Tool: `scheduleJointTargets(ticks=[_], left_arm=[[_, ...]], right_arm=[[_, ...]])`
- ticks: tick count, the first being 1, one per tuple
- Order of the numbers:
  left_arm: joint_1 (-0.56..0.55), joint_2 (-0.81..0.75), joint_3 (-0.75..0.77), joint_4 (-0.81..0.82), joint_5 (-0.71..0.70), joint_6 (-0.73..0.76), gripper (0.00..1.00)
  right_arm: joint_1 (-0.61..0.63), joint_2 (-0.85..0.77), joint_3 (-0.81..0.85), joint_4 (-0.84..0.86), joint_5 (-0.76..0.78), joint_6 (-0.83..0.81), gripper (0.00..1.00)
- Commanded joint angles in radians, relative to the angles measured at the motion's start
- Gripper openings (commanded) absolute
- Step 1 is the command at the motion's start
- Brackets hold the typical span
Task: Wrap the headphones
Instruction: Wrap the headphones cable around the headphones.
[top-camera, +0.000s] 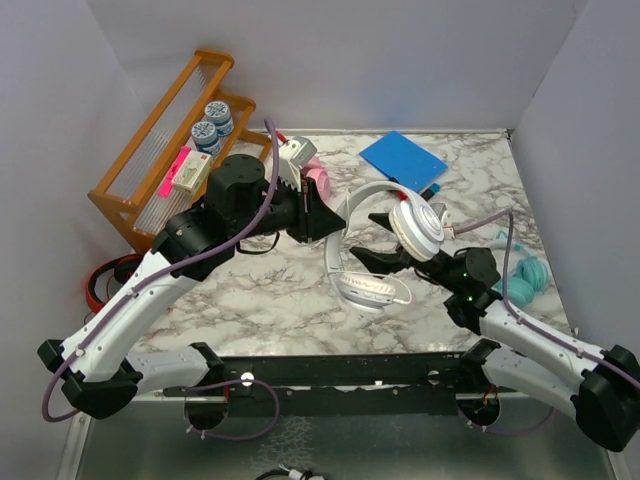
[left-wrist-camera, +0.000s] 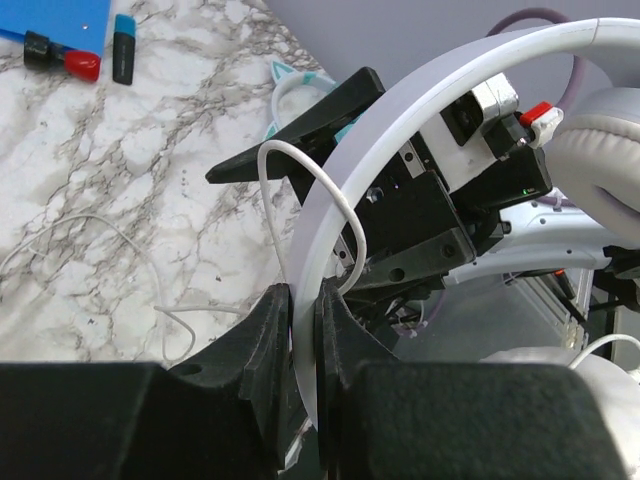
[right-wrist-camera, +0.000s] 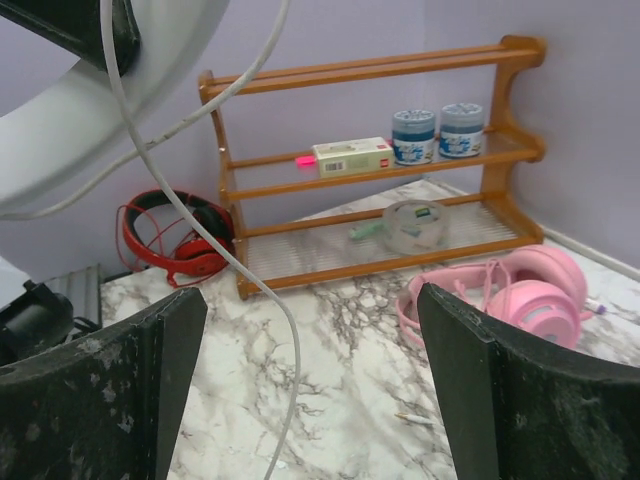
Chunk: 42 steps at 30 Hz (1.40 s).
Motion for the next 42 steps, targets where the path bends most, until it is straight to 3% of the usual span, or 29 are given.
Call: scheduleJointTargets(ticks=[1,8,12,18,22,28,36,42], left_arm=[[0.003,-0.021,0.001,0.126,0.069,-0.024,0.0],[0.036,-0.005,-0.005,0.161,0.155,-0.078,0.0],[0.149,-0.003,-0.053,0.186,0.286,-0.129,0.0],[0.316,-0.006,-0.161,0.335,0.486,-0.236,0.0],[0.328,0.005,-0.186,0.405,0.542,-0.275,0.0],[0.329,0.006,-0.223,0.489,0.613,-0.327,0.0],[0.329,0.004,-0.247,0.489,0.605,-0.329,0.0],[0.322,0.031,-0.26,0.491,0.582,-0.332,0.0]], right_arm=[[-0.001,-0.096,-0.015,-0.177,0.124,-0.079,0.92],[-0.006,-0.136,0.057,-0.153,0.148,-0.081,0.91],[-0.06,-0.102,0.073,-0.141,0.161,-0.077,0.91],[-0.305,-0.017,0.063,0.143,-0.149,0.242,0.91],[-0.312,0.085,0.137,0.234,-0.282,0.298,0.89],[-0.312,0.212,0.229,0.397,-0.332,0.394,0.88],[-0.312,0.373,0.382,0.637,-0.423,0.574,0.84],[-0.306,0.426,0.446,0.646,-0.458,0.592,0.82]])
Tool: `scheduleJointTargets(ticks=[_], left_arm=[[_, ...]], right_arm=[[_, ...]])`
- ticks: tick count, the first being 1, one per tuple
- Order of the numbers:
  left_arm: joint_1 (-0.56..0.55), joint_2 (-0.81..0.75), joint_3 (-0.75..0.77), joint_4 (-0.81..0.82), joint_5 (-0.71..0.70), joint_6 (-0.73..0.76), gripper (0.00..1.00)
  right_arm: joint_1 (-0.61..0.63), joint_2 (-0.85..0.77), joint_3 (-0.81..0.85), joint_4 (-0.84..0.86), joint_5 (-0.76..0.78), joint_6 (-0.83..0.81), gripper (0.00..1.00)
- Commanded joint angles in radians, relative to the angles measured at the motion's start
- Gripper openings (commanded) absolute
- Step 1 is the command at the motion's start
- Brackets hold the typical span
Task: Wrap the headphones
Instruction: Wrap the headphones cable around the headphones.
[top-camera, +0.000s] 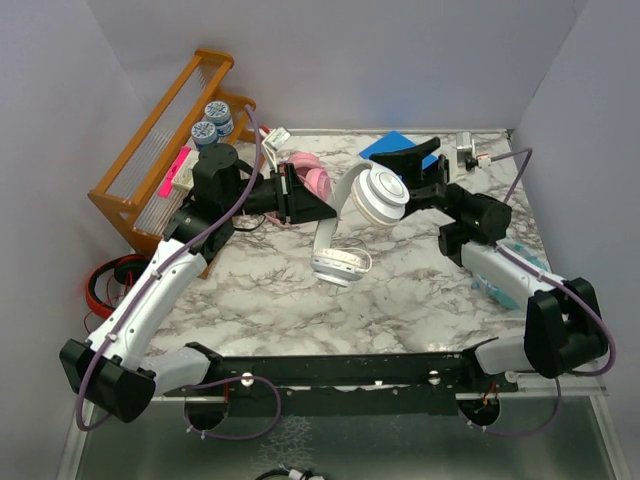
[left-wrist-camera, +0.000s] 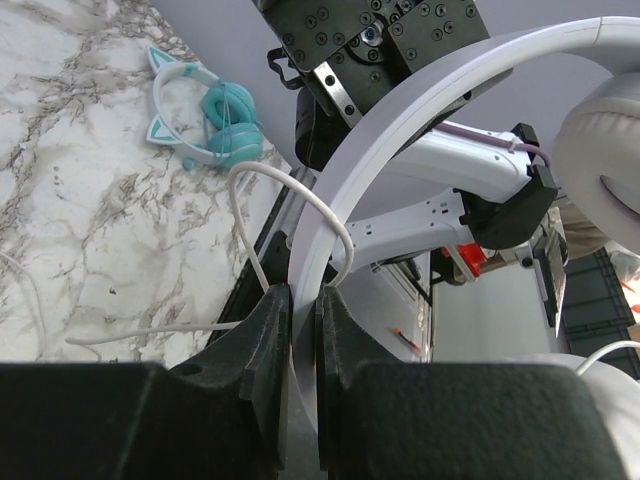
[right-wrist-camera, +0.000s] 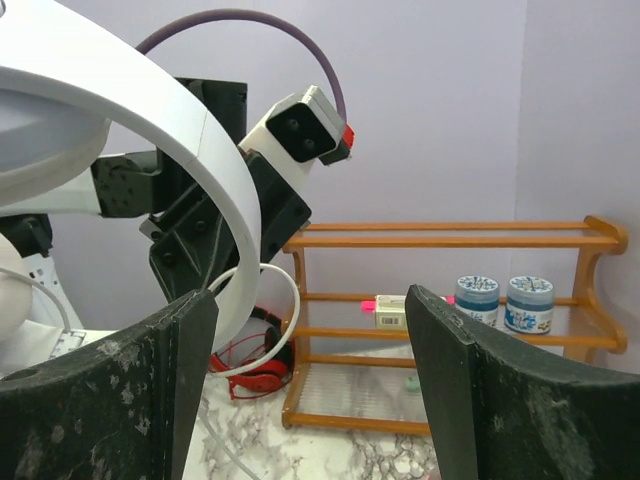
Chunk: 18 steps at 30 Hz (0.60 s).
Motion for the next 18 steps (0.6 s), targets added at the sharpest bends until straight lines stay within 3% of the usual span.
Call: scheduleJointTargets(ticks=[1,5,8,10,13,14,16,18], left_arm=[[-0.006,0.013,-0.019,0.061,0.01,-0.031,0.0],[-0.025,0.024,-0.032,0.082,-0.004,-0.031,0.0],[-0.037,0.035,-0.041,0.092,-0.008,-0.032,0.0],[-0.045,0.035,-0.045,0.1,-0.012,-0.032,0.0],[-0.049,0.029,-0.045,0.1,-0.015,-0.023,0.0],[-0.049,0.027,-0.04,0.081,-0.021,-0.009,0.06],[-0.048,0.023,-0.01,-0.026,-0.075,0.069,0.29],[-0.048,0.022,0.039,-0.203,-0.201,0.165,0.49]], right_arm=[[0.009,0.028,0.055,0.067,-0.066,0.031,0.82],[0.055,0.045,0.088,0.002,-0.063,-0.035,0.8],[0.07,0.074,0.119,0.01,-0.061,-0.032,0.72],[0.071,0.097,0.139,0.028,-0.056,-0.016,0.62],[0.071,0.119,0.164,0.05,-0.055,0.005,0.35],[0.071,0.119,0.169,0.051,-0.058,0.005,0.27],[0.071,0.111,0.173,0.041,-0.063,-0.004,0.15],[0.071,0.088,0.172,-0.006,-0.075,-0.053,0.05]])
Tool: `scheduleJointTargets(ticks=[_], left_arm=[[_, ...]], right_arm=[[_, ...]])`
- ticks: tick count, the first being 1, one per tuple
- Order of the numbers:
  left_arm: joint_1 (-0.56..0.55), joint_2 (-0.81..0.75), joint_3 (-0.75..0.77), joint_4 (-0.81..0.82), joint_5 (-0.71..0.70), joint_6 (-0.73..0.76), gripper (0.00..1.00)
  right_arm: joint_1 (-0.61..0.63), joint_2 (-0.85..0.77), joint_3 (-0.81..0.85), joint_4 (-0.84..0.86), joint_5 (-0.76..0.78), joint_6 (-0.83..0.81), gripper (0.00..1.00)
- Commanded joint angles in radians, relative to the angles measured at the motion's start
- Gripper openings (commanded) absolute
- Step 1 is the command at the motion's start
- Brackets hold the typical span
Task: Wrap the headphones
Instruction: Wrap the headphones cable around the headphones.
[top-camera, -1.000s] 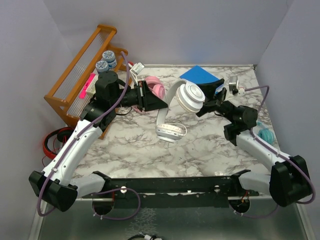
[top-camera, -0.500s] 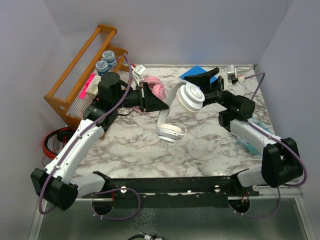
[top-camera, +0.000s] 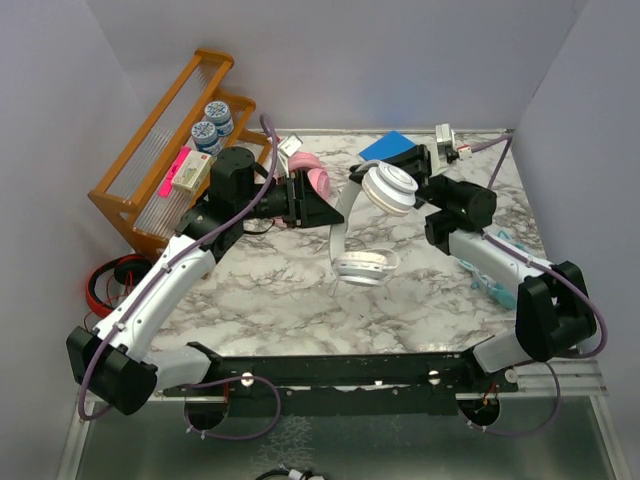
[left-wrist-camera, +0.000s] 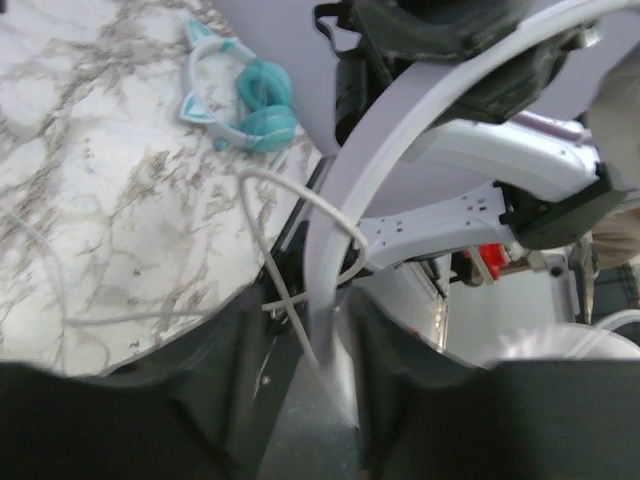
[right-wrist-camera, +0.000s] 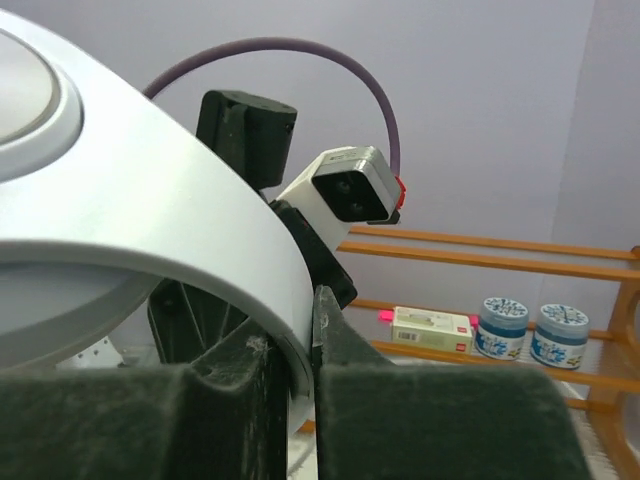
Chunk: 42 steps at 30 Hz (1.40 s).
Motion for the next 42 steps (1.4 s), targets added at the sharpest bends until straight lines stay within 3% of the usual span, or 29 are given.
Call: scheduleJointTargets(ticks=[1,8,12,15,18,22,30,36,39,42], left_arm=[[-0.006,-0.027,0.095,-0.283,-0.205,0.181,0.55],[-0.003,-0.168,0.044,-0.438,-0.409,0.26,0.73],[-0.002,-0.247,0.054,-0.492,-0.575,0.301,0.77],[-0.002,-0.268,0.05,-0.47,-0.601,0.351,0.77],[-0.002,-0.281,0.001,-0.361,-0.509,0.386,0.78],[-0.002,-0.357,-0.187,-0.059,-0.345,0.407,0.78],[-0.005,-0.6,-0.647,0.425,-0.481,0.44,0.78],[-0.055,-0.52,-0.706,0.574,-0.45,0.39,0.93],[-0.126,-0.466,-0.705,0.646,-0.436,0.46,0.95],[-0.198,-0.403,-0.674,0.656,-0.428,0.578,0.96]], right_arm=[[-0.004,-0.037,0.029,-0.046,-0.029,-0.084,0.02],[-0.005,-0.162,0.068,-0.522,-0.079,-0.472,0.01],[-0.005,-0.227,0.091,-0.785,-0.087,-0.659,0.01],[-0.005,-0.248,0.128,-0.916,-0.162,-0.716,0.01],[-0.005,-0.253,0.106,-0.788,-0.275,-0.579,0.01],[-0.005,-0.249,0.064,-0.583,-0.327,-0.368,0.01],[-0.005,-0.163,0.106,-0.284,-0.315,-0.055,0.01],[-0.005,-0.036,0.233,-0.063,-0.25,0.238,0.01],[-0.005,0.021,0.272,0.069,-0.24,0.355,0.01],[-0.006,0.046,0.275,0.085,-0.228,0.366,0.01]])
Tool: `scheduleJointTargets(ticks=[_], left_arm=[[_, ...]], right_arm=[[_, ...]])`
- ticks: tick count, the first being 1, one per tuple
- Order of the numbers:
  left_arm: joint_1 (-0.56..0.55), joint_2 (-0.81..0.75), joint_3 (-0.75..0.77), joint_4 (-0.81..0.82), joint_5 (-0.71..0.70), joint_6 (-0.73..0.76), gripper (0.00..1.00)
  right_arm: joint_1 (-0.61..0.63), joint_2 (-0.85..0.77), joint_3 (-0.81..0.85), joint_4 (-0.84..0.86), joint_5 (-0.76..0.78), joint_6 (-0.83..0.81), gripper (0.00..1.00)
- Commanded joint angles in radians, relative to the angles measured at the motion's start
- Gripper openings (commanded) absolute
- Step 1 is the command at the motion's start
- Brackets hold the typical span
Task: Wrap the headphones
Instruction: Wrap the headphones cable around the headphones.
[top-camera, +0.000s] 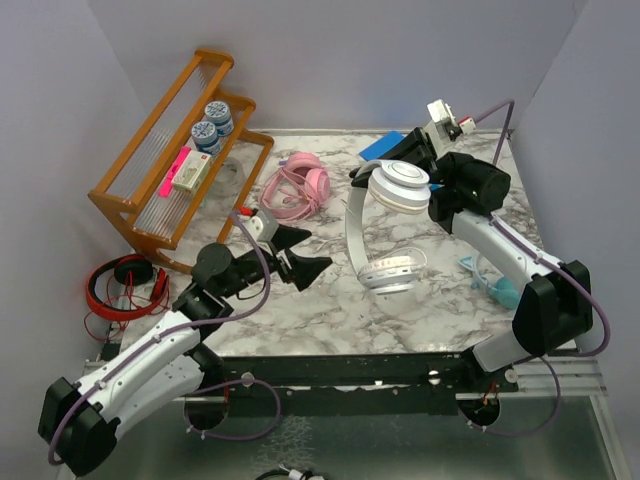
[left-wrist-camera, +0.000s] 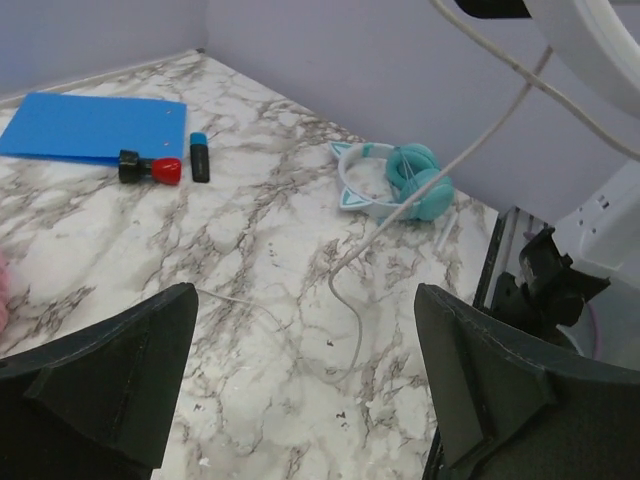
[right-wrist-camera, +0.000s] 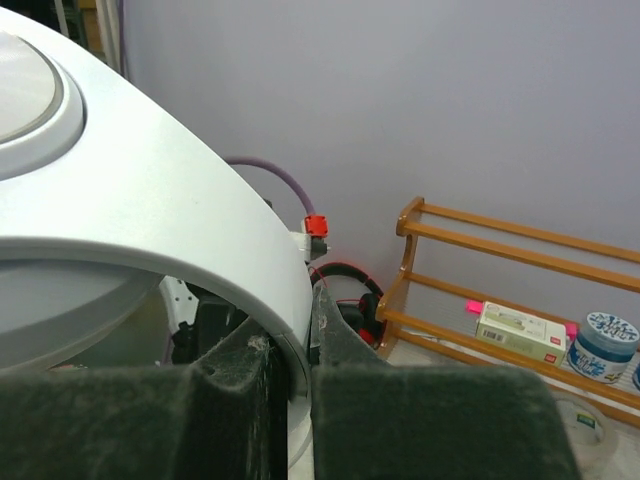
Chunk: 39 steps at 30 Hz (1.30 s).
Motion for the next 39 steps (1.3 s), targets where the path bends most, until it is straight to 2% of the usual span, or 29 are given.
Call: scheduleJointTargets(ticks=[1,9,11,13,18,23,29,33,36,39], left_arm=[[-0.085,0.079,0.033,0.123,0.018,0.167,0.96],[-0.136,0.232,0.1,0.201,0.019,0.211,0.96],[-0.16,0.272,0.11,0.234,0.012,0.214,0.93],[-0.181,0.31,0.119,0.257,0.001,0.217,0.85],[-0.211,0.375,0.132,0.281,-0.024,0.237,0.54],[-0.212,0.369,0.113,0.275,-0.106,0.276,0.01],[-0.21,0.249,0.063,0.17,-0.308,0.307,0.0],[-0.209,0.147,0.075,0.101,-0.381,0.329,0.0],[-0.208,0.125,0.12,0.071,-0.419,0.39,0.0],[-0.209,0.166,0.181,0.035,-0.456,0.434,0.0]], right_arm=[[-0.004,0.027,0.023,0.153,0.07,0.155,0.01],[-0.003,0.001,0.003,0.123,0.067,0.109,0.01],[-0.004,-0.016,-0.002,0.08,0.066,0.073,0.01],[-0.004,-0.032,-0.009,0.05,0.069,0.042,0.01],[-0.004,-0.055,-0.018,0.015,0.071,0.008,0.01],[-0.004,-0.075,-0.03,0.003,0.06,-0.011,0.01],[-0.004,-0.152,-0.061,-0.149,0.056,-0.169,0.01],[-0.003,-0.194,-0.085,-0.272,0.063,-0.255,0.01],[-0.004,-0.185,-0.112,-0.232,0.046,-0.205,0.01],[-0.003,-0.181,-0.151,-0.155,0.032,-0.139,0.01]])
